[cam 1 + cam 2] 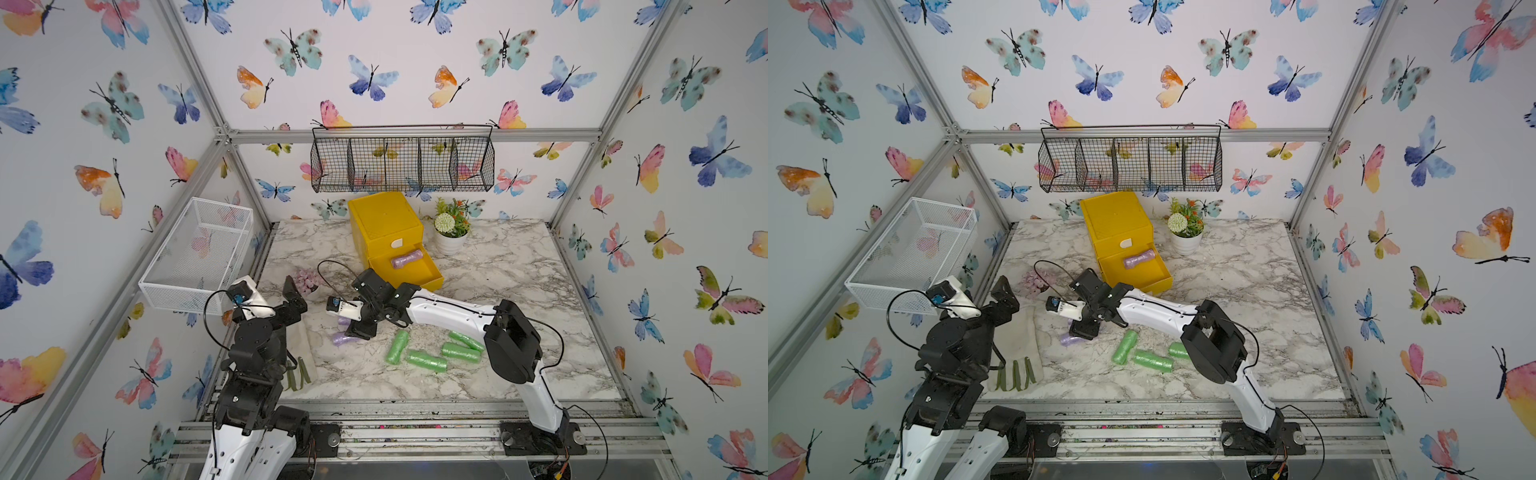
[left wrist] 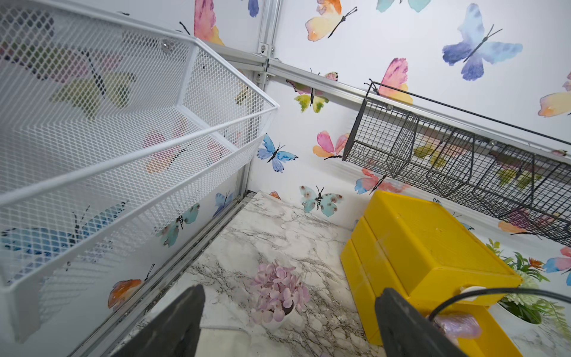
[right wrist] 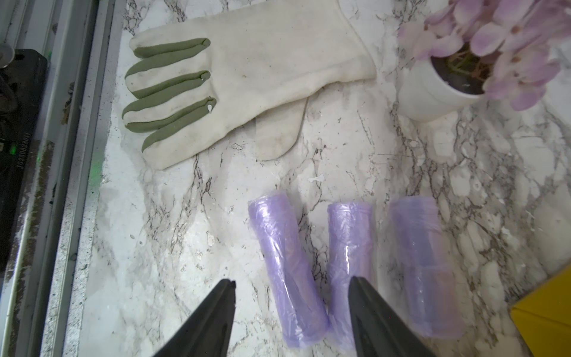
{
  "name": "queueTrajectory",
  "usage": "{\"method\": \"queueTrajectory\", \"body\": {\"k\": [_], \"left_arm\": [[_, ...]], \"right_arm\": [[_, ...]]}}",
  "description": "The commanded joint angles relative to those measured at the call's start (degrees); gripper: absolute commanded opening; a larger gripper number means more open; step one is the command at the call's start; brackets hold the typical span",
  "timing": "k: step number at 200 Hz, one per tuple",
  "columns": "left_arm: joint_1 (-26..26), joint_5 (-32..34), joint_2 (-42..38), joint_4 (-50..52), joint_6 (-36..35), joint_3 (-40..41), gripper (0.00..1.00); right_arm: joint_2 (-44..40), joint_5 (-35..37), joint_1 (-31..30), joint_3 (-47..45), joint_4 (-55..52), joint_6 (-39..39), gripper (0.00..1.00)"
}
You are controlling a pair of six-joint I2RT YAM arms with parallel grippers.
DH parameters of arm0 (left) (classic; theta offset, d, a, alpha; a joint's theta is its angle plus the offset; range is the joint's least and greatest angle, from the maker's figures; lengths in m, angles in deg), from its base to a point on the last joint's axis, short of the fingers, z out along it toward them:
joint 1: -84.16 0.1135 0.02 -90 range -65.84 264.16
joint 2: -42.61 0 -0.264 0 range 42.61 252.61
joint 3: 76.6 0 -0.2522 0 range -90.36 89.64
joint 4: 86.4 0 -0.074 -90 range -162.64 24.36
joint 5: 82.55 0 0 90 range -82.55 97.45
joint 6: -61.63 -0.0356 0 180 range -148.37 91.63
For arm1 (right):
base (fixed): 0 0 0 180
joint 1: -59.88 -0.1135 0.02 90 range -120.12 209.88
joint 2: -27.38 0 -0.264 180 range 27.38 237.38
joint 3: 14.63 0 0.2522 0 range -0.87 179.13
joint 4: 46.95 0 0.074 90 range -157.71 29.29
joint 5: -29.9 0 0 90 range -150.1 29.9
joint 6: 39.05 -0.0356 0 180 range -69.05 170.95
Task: Sort the rolls of trash bags by color and place them into the drawer
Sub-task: Pick up the roll of trash bags from the center of the board.
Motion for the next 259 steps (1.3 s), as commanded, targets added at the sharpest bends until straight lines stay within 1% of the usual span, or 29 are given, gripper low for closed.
{"method": "queueTrajectory", "body": {"k": [1, 31, 78, 115, 181, 228, 259], "left_arm": [[0.40, 2.99, -0.47, -0.57, 1.19, -0.52, 0.91], [0.40, 3.26, -0.47, -0.53, 1.22, -0.56, 0.92], [0.40, 2.55, -0.03, -0.77, 1.22, -0.42, 0.92], [0.40, 2.21, 0.05, -0.97, 1.22, -0.34, 0.92], [0.58, 1.78, 0.28, -0.99, 1.22, -0.20, 0.93], [0.75, 1.61, 0.41, -0.90, 1.20, -0.19, 0.93], [0.75, 1.17, 0.76, -0.88, 1.19, -0.28, 0.94]], "right_arm": [[3.36, 0.76, -0.95, 3.28, -5.09, 1.30, 0.64], [6.02, 0.95, -1.04, 5.05, -5.83, 1.62, 0.64], [8.99, 0.59, -1.13, 6.61, -6.59, 1.48, 0.61], [10.09, 2.26, -1.22, 6.41, -5.76, 1.40, 0.59], [10.09, 2.44, -1.30, 5.60, -3.95, 0.89, 0.48], [9.32, 3.06, -1.30, 4.31, -2.77, 0.57, 0.43], [9.52, 4.18, -1.30, 4.08, -2.62, 0.38, 0.42]]}}
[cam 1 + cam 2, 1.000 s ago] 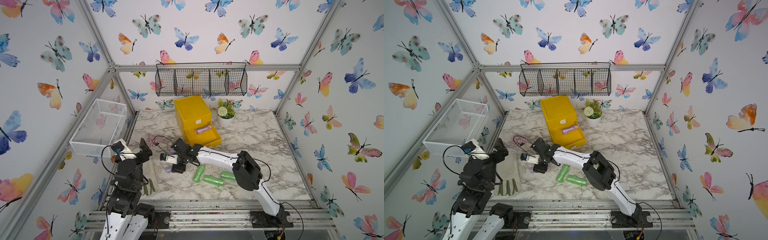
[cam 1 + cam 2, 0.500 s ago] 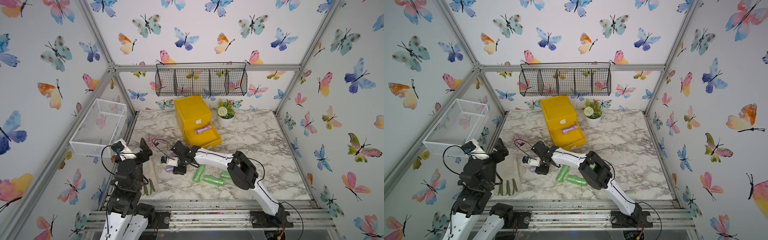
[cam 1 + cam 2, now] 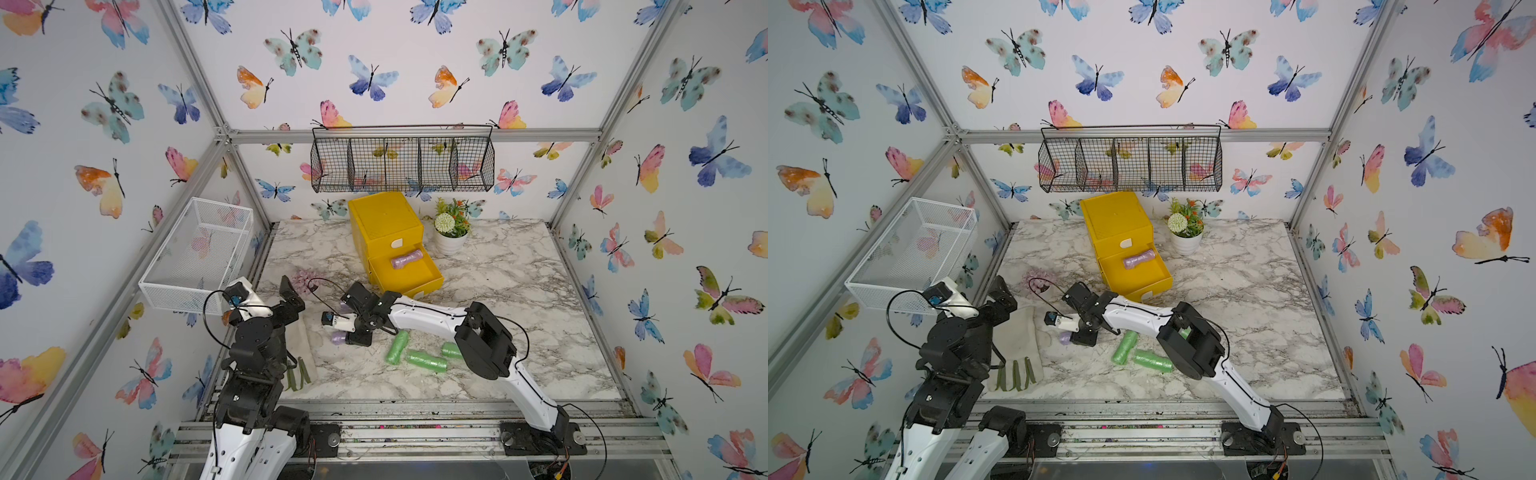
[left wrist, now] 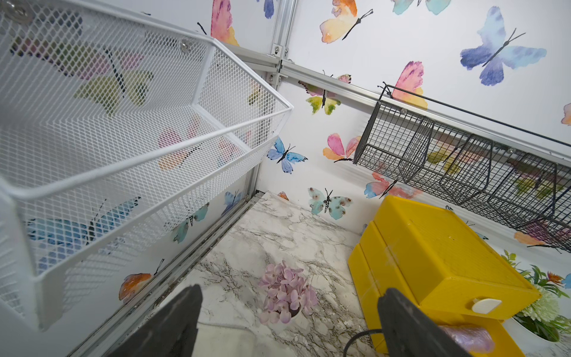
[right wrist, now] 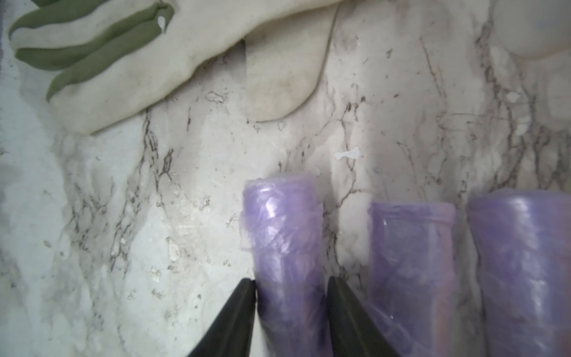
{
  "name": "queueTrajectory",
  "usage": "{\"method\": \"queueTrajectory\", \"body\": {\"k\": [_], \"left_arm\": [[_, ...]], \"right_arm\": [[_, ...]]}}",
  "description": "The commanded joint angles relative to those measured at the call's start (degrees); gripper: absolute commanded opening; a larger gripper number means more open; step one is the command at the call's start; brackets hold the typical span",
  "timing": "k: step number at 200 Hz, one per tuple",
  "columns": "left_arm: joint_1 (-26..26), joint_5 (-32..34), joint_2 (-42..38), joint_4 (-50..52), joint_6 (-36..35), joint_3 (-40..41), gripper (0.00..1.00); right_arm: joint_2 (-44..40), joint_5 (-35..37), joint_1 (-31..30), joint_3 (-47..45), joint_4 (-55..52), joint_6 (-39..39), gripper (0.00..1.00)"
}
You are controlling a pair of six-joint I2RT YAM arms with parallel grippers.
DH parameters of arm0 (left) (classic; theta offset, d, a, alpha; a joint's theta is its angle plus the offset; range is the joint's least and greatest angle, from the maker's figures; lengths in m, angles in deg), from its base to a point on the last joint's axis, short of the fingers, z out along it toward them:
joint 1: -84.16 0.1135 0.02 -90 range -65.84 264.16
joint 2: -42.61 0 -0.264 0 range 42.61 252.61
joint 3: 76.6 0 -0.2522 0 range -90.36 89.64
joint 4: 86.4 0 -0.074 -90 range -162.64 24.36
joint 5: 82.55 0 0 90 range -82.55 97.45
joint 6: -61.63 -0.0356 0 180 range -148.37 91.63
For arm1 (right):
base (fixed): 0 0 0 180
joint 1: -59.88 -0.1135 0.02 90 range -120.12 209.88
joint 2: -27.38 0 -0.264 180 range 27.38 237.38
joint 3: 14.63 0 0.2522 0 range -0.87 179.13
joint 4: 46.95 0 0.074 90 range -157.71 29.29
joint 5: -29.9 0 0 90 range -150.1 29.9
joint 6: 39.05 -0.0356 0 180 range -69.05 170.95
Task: Sort the rolls of trash bags by color and place them into the drawer
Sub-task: Pick up the roll of trash bags from the center of the board.
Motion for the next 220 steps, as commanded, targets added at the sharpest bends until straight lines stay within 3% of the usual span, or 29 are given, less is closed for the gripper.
{"method": "queueTrajectory", "body": {"k": [1, 58, 87, 129, 184, 220], "left_arm": [[0.40, -0.46, 0.41, -0.92, 0.37, -0.32, 0.94], [0.84, -0.64, 0.61, -0.83, 0.56, -0.44, 0.94], [1.10, -0.67, 0.72, -0.75, 0.65, -0.45, 0.94], [1.37, -0.81, 0.93, -0.58, 0.74, -0.50, 0.94], [1.50, 0.01, 0.89, -0.57, 0.56, -0.37, 0.94], [1.72, -0.21, 1.44, -0.66, 0.48, -0.48, 0.94]], "right_arm": [[0.37, 1.48, -0.41, -0.78, 0.61, -0.52, 0.42], [-0.79, 3.25, -0.49, -2.10, 1.37, -0.98, 0.31], [-5.24, 2.57, -0.82, -7.25, 6.37, -0.45, 0.25], [-11.73, 1.08, -1.19, -12.70, 8.97, -2.34, 0.23], [-27.89, -0.55, -2.34, -24.98, 13.63, -7.50, 0.23], [-39.92, 3.86, -2.42, -31.63, 14.14, -4.18, 0.26]]}}
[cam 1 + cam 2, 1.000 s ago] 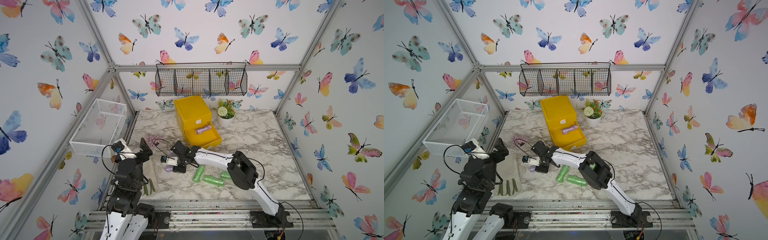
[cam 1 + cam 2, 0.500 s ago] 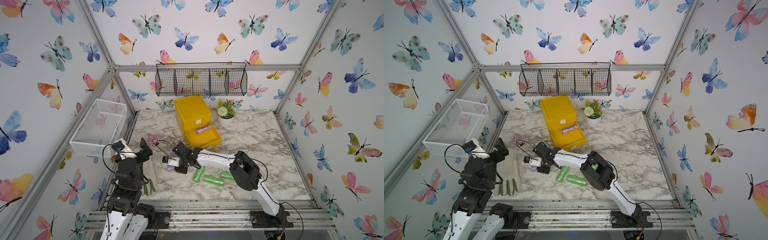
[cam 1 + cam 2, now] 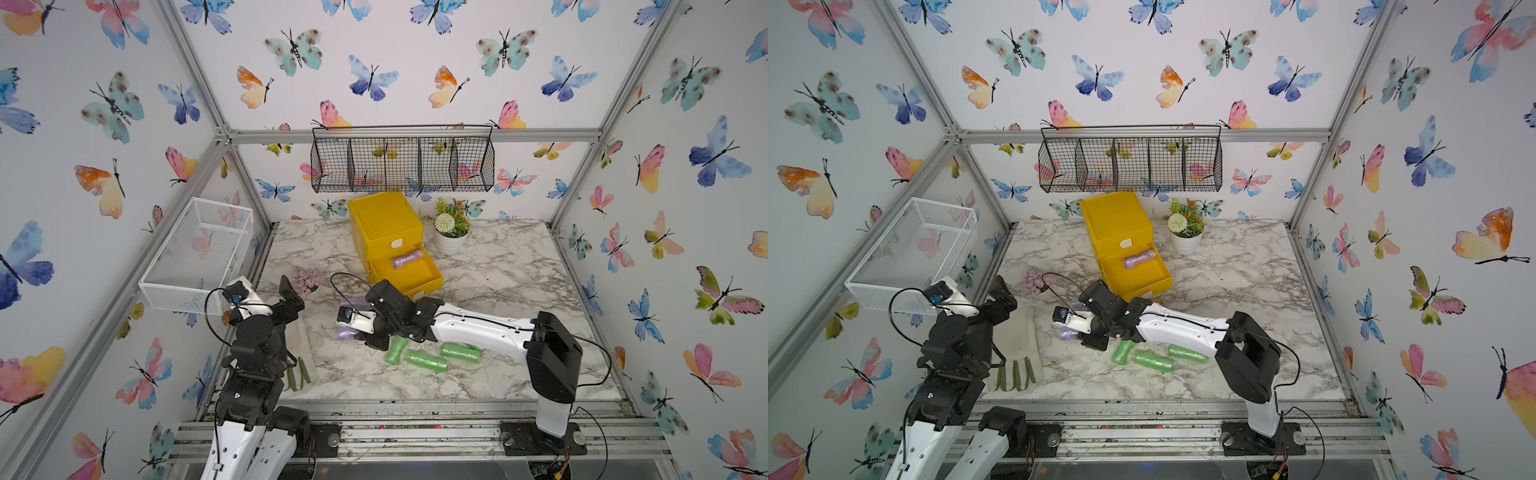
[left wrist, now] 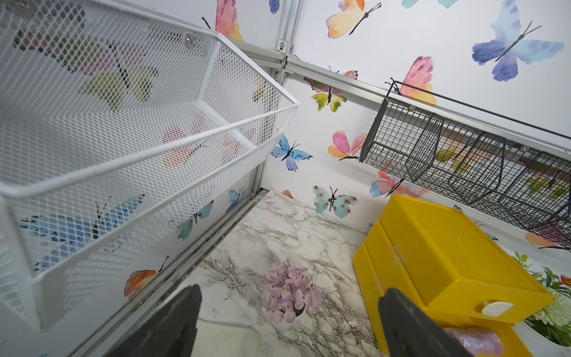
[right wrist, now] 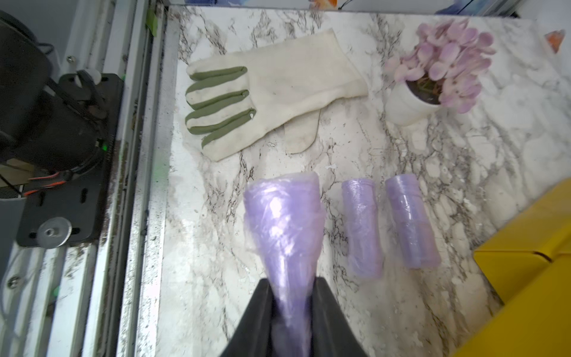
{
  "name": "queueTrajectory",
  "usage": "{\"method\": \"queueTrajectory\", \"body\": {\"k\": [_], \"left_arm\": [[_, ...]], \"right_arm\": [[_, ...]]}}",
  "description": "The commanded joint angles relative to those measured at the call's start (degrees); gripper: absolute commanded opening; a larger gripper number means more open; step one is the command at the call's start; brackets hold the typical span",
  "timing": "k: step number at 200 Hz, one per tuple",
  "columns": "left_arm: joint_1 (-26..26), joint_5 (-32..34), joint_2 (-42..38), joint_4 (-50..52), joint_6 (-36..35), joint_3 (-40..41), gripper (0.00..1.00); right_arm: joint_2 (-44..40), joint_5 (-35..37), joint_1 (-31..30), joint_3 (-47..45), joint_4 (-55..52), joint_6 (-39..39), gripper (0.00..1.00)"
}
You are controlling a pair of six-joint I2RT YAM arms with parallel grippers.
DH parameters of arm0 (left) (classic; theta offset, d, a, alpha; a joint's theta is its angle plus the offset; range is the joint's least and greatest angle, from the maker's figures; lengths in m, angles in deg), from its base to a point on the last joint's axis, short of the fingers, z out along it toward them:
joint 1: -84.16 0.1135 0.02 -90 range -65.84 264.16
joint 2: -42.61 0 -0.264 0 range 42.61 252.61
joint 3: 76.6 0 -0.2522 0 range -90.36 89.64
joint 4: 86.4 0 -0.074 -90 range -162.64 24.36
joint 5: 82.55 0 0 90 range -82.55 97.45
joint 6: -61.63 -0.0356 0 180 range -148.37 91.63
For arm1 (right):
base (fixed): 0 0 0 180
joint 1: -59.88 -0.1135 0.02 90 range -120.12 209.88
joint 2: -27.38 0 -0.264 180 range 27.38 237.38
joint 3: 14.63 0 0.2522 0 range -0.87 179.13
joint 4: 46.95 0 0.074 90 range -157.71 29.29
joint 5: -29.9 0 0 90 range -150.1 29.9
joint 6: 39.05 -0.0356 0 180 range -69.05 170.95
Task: Sort the rolls of trash bags by color and place them into the drawer
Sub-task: Pick up the roll of trash bags from the center of the board.
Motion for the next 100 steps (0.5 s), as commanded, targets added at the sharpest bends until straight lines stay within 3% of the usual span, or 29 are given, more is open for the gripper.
{"method": "queueTrajectory", "body": {"k": [1, 36, 100], "left_arm": [[0.58, -0.01, 0.43, -0.68, 0.24, -0.47, 0.94], [0.94, -0.44, 0.88, -0.60, 0.30, -0.57, 0.94], [1.11, 0.08, 0.90, -0.50, 0.15, -0.60, 0.94]], "right_arm": [[-6.68, 3.03, -0.35, -2.78, 1.39, 1.87, 0.26], [-11.68, 10.39, 1.07, -1.41, -3.09, 11.54, 0.27], [-9.87, 11.74, 10.92, 6.52, -7.61, 26.18, 0.24]]}}
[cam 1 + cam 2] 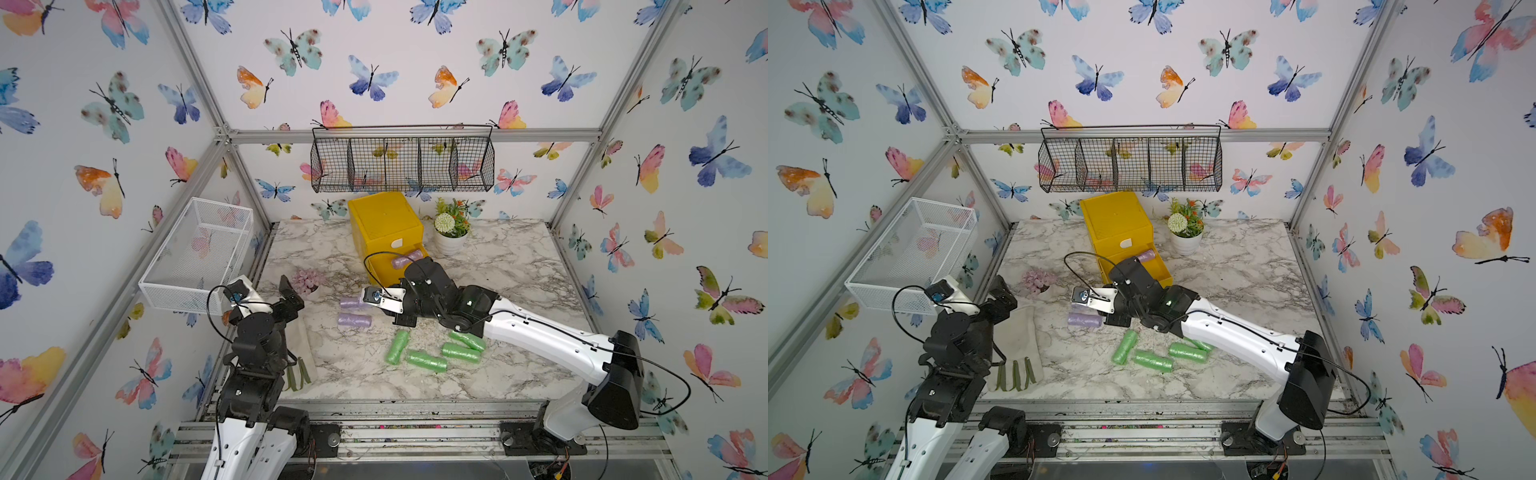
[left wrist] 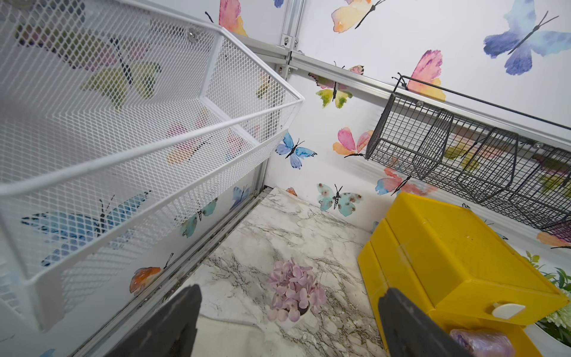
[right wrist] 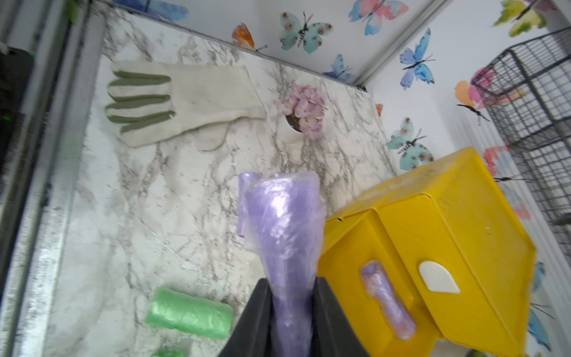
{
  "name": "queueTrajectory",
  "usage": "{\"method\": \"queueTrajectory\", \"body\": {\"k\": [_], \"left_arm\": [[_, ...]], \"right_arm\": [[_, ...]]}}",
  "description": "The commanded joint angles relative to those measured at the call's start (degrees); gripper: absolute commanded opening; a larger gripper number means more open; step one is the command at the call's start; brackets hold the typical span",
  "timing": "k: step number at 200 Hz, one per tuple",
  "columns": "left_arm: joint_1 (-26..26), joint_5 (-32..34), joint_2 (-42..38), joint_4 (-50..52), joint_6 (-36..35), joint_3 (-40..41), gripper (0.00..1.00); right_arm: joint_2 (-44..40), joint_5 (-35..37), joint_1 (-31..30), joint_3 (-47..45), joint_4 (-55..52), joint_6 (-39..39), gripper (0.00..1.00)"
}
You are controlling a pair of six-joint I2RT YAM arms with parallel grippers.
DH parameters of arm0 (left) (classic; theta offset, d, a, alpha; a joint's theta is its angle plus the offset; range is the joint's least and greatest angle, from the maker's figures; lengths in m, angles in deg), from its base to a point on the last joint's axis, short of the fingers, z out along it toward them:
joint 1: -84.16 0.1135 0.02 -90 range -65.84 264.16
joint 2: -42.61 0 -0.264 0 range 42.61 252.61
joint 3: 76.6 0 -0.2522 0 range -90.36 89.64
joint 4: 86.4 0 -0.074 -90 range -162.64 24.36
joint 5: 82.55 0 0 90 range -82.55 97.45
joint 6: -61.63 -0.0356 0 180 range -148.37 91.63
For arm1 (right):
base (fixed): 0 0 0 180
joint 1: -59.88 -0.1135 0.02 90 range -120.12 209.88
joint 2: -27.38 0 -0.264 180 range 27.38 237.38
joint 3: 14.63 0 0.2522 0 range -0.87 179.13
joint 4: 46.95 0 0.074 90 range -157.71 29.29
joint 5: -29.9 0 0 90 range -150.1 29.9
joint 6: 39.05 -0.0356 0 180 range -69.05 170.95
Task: Sort the rolls of trash bags by color and place them into the drawer
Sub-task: Pick up the roll of trash bags from the center of the board, then place the roll of trash bags in the drawer.
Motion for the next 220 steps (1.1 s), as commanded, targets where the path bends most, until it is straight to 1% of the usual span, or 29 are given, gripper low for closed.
{"method": "queueTrajectory", "body": {"k": [1, 24, 44, 59, 73, 95, 158, 220], "left_arm": [[0.37, 0.10, 0.03, -0.50, 0.15, -0.57, 0.94], [0.53, 0.10, 0.02, -0.50, 0.17, -0.56, 0.94], [0.66, -0.11, 0.05, -0.50, 0.13, -0.58, 0.95], [1.04, -0.41, 0.34, -0.50, 0.14, -0.68, 0.95], [1.24, -0.60, 0.36, -0.50, 0.15, -0.72, 0.95], [1.42, -0.94, 0.27, -0.50, 0.15, -0.67, 0.95], [1.78, -1.39, 0.18, -0.42, 0.32, -0.70, 0.95], [1.86, -1.35, 0.29, -0.26, 0.24, -0.76, 0.95]], "right_arm": [[1.61, 1.93, 3.35, 4.08, -2.76, 8.29, 0.24], [3.68, 1.44, 7.84, 6.41, -4.70, 13.76, 0.21], [5.31, -0.48, 10.87, 7.40, -5.97, 18.29, 0.19], [6.66, -2.16, 12.71, 7.61, -6.17, 20.93, 0.17], [8.48, -2.04, 13.77, 8.37, -6.88, 22.97, 0.17], [11.48, -1.84, 15.10, 9.80, -7.60, 24.56, 0.18], [16.92, -1.20, 17.33, 10.01, -5.39, 29.65, 0.18], [20.82, -3.09, 18.67, 10.15, -1.16, 34.21, 0.18]]}}
